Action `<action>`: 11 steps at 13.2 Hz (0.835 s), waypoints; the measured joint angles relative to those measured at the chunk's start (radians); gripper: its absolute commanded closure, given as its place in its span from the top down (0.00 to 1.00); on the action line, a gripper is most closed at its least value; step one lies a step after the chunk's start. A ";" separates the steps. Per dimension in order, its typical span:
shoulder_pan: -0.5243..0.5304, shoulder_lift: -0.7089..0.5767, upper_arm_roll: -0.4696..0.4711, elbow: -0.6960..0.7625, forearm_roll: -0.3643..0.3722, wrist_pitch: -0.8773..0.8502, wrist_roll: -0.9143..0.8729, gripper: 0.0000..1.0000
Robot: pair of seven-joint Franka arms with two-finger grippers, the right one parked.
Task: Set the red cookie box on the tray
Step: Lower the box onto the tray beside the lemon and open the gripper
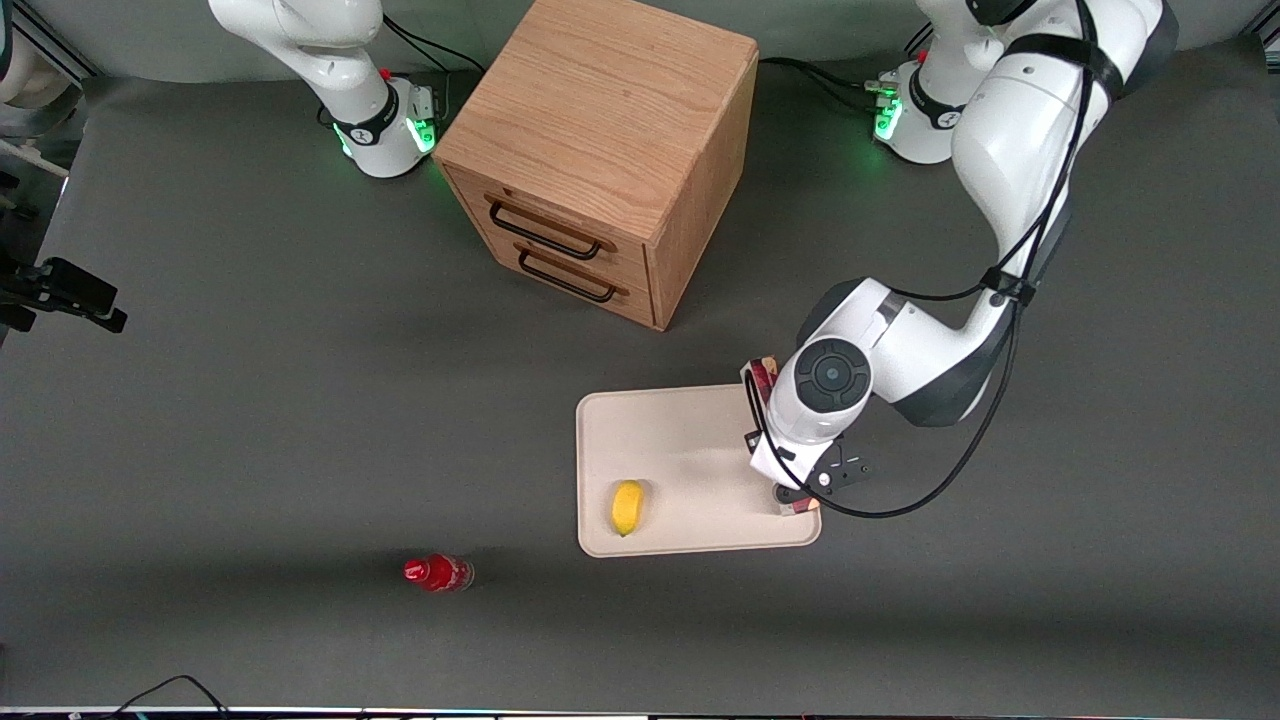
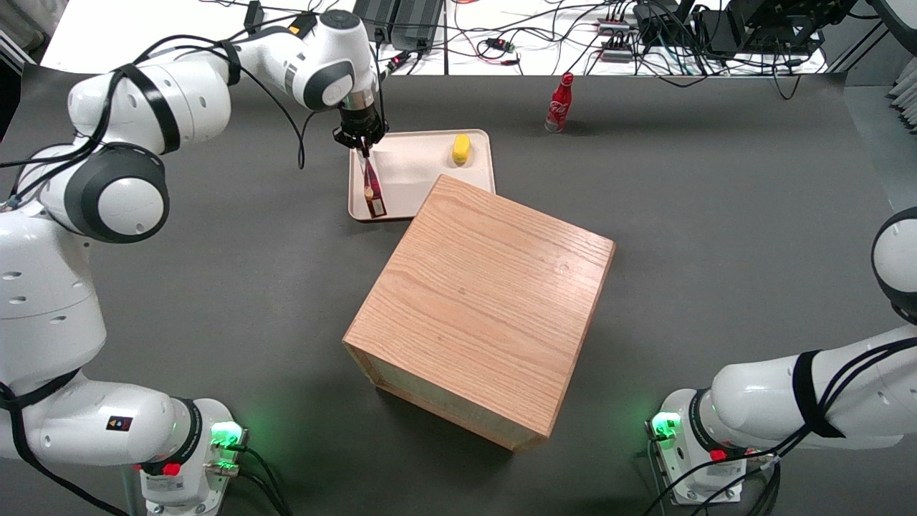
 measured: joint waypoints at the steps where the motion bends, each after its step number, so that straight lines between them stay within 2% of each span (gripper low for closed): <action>1: 0.000 0.000 -0.001 -0.004 0.019 -0.001 -0.026 1.00; 4: 0.004 -0.025 -0.003 0.000 0.028 -0.064 -0.042 1.00; 6: 0.012 -0.076 -0.011 0.009 0.000 -0.159 -0.029 1.00; 9: 0.030 -0.225 0.021 0.025 -0.148 -0.364 0.146 1.00; 11: 0.038 -0.366 0.130 0.027 -0.274 -0.512 0.349 1.00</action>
